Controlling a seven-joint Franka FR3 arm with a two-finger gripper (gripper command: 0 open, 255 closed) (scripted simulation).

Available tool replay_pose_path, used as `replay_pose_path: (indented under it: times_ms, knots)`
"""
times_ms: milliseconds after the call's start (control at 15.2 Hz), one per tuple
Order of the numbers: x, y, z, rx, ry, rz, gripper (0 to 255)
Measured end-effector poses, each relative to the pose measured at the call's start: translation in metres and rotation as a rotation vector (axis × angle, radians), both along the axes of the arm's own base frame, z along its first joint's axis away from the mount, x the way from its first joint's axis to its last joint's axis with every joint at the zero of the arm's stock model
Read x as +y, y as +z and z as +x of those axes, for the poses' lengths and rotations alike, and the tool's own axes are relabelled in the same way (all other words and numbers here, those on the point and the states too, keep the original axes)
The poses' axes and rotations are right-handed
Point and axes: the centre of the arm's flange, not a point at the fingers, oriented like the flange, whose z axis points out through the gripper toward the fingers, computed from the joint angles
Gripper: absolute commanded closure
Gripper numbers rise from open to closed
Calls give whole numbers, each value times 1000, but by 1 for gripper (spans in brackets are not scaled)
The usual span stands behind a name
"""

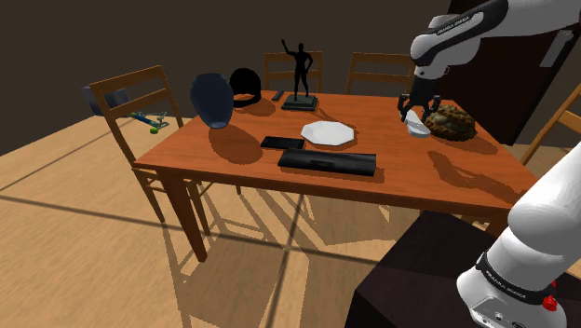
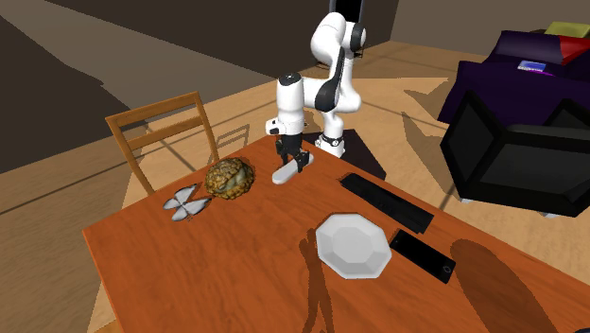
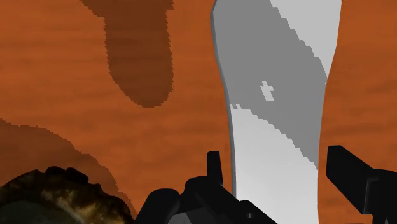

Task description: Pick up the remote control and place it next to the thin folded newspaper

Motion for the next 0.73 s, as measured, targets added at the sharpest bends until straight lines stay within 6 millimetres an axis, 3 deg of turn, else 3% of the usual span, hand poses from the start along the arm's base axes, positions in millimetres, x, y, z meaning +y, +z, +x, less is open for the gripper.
replay_pose_path:
  times_ms: [462,726]
  knots:
    - [82,0,-38,0,0,0,255]
    - [90,-16,-42,0,-1,0,255]
